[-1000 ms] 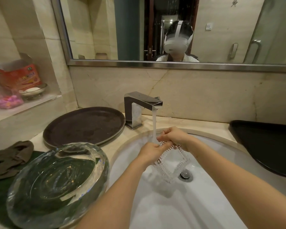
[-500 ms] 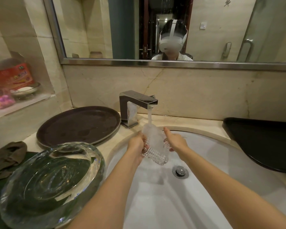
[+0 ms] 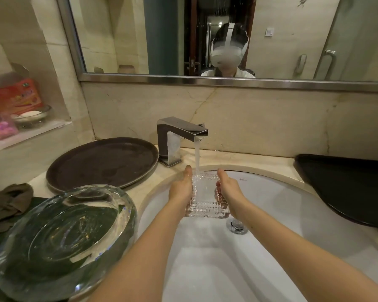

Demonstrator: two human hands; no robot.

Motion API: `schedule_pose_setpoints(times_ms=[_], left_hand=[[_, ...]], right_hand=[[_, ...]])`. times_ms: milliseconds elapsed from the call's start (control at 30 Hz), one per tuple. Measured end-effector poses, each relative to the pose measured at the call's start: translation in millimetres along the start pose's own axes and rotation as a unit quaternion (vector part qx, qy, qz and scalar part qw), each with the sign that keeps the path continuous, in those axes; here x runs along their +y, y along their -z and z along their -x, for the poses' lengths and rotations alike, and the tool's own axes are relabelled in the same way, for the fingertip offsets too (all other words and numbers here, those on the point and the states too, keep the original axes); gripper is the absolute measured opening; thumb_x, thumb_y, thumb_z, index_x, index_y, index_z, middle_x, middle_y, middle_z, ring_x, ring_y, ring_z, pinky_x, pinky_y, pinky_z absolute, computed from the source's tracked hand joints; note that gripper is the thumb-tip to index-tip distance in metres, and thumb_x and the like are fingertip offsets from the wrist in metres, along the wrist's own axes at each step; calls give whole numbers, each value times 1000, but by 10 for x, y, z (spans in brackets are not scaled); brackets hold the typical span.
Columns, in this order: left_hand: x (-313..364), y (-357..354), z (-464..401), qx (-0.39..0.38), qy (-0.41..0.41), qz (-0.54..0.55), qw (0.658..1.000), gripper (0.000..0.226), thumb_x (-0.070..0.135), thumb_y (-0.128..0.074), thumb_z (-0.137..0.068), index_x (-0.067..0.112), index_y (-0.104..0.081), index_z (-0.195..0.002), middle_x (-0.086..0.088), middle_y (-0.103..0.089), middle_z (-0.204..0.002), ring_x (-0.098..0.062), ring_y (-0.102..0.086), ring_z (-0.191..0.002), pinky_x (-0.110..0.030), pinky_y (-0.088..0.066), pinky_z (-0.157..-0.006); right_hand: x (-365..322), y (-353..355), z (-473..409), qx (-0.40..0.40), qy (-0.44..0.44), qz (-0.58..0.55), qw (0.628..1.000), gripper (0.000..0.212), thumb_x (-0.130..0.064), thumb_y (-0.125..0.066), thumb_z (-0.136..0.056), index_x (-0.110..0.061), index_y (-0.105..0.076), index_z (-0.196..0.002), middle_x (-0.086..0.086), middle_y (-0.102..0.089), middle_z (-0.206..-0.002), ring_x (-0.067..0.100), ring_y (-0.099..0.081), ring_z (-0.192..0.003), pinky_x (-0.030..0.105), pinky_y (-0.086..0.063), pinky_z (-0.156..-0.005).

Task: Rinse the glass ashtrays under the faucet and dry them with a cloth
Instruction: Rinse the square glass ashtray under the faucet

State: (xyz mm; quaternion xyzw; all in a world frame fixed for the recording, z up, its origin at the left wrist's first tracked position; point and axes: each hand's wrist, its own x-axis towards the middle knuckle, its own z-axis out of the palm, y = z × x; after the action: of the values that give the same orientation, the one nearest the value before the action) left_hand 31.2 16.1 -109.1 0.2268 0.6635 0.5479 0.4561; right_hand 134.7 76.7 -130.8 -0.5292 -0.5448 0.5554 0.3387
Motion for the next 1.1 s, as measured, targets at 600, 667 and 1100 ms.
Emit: schedule_pose_setpoints(times_ms=[600, 667, 1100], left_hand=[[104, 89, 140, -80, 121, 204, 968, 22, 27, -48, -94, 12, -57, -80, -13, -66, -79, -28, -58, -75, -38, -43, -59], [71, 85, 73, -64, 135, 209, 966, 27, 30, -42, -96, 12, -59, -89, -14, -66, -87, -29, -61, -79, -41, -46, -62], [-114, 40, -110, -7, -13, -103, 995, 61, 66, -55, -79, 14, -58, -111, -7, -63, -95, -23, -61, -91, -30, -48, -70]], right_hand=[[28, 78, 25, -43, 4, 28, 999, 53, -49, -28, -98, -11, -59, -78, 6, -54, -78, 17, -48, -70, 31, -44, -71], [-3, 95, 23, -53, 21, 22, 998, 50, -48, -35, -97, -6, -60, -87, 9, -57, -86, 22, -51, -78, 39, -48, -85], [-68, 241, 67, -62, 40, 64, 995, 43, -48, -41, -94, -9, -59, -102, -3, -58, -81, 10, -50, -72, 25, -38, -63]])
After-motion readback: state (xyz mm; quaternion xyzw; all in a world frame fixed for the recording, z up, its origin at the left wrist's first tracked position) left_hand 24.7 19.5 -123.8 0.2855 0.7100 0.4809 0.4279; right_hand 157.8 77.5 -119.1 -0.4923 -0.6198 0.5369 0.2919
